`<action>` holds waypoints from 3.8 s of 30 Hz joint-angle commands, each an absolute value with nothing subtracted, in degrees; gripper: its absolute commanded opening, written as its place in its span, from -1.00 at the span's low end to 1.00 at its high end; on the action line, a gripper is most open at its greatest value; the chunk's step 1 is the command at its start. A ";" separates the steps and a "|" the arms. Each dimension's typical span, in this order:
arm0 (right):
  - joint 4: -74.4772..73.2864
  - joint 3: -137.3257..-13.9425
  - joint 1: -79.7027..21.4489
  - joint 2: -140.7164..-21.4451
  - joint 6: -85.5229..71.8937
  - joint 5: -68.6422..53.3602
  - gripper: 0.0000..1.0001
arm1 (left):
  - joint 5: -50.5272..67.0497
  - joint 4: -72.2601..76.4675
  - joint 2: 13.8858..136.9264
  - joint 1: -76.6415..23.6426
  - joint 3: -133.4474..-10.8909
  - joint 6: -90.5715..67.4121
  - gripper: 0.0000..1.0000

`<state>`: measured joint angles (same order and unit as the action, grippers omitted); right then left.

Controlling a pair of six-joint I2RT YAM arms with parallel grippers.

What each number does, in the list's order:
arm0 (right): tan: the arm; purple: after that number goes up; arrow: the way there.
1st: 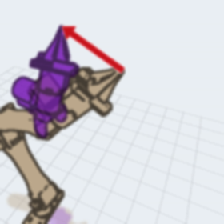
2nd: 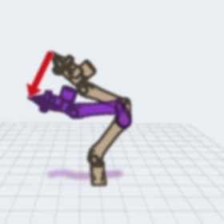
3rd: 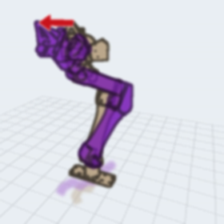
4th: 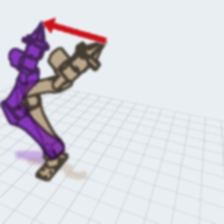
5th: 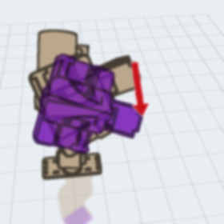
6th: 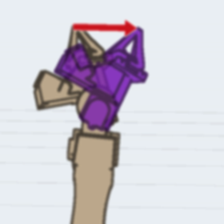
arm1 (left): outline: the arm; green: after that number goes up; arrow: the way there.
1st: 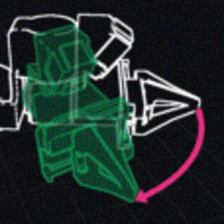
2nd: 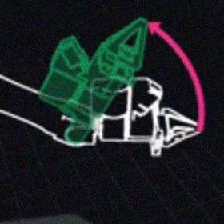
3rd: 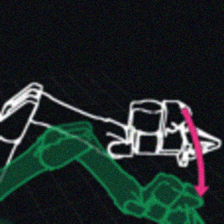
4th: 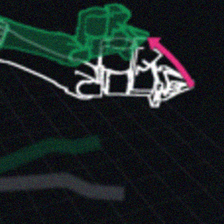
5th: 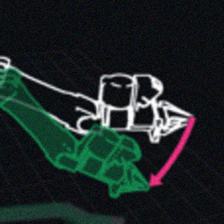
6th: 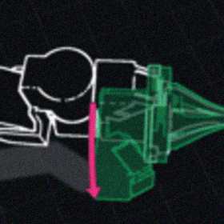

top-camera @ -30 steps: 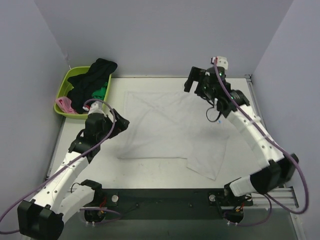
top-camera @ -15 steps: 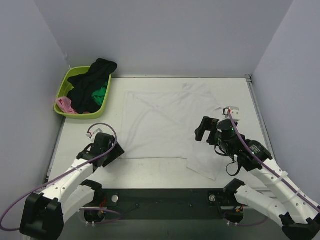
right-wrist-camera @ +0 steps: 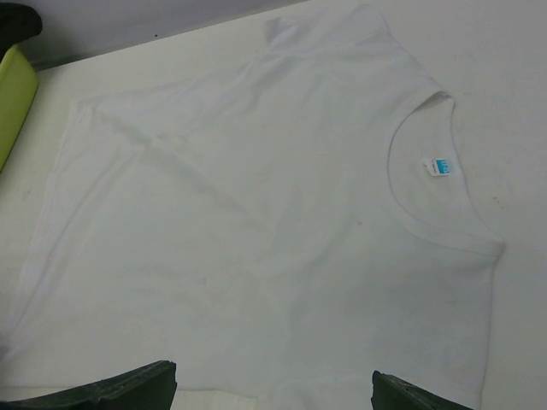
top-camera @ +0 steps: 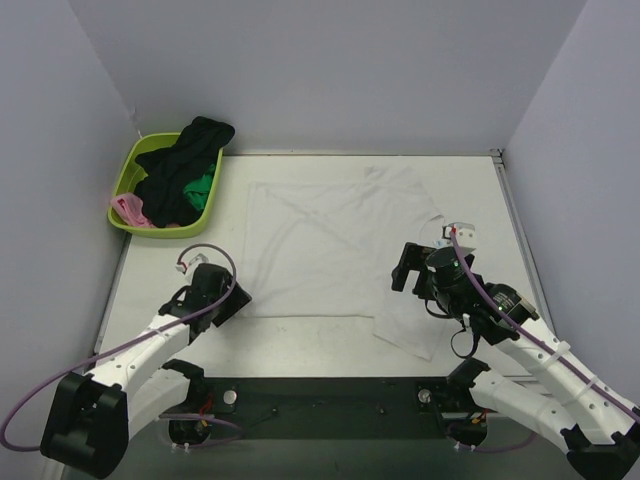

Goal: Fold and stack the t-shirts

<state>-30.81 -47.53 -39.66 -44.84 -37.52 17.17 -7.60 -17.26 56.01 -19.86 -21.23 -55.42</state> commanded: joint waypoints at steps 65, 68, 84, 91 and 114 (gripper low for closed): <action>-49.82 -22.59 -43.24 -33.14 -69.08 4.74 0.60 | -7.47 -19.16 52.82 -20.48 -17.14 -53.70 -1.00; -51.76 -22.24 -43.15 -31.56 -70.31 5.62 0.57 | -7.56 -18.98 53.09 -20.48 -17.31 -53.53 -1.00; -57.56 -21.79 -43.50 -30.05 -76.29 10.71 0.43 | -5.45 -16.09 58.53 -20.39 -19.42 -52.82 -1.00; -59.15 -29.88 -43.86 -40.07 -73.74 18.88 0.46 | -4.48 -14.59 60.90 -20.39 -20.13 -52.65 -1.00; -45.88 -24.18 -44.65 -48.61 -73.91 13.45 0.34 | -4.48 -16.17 59.50 -18.28 -19.69 -51.15 -1.00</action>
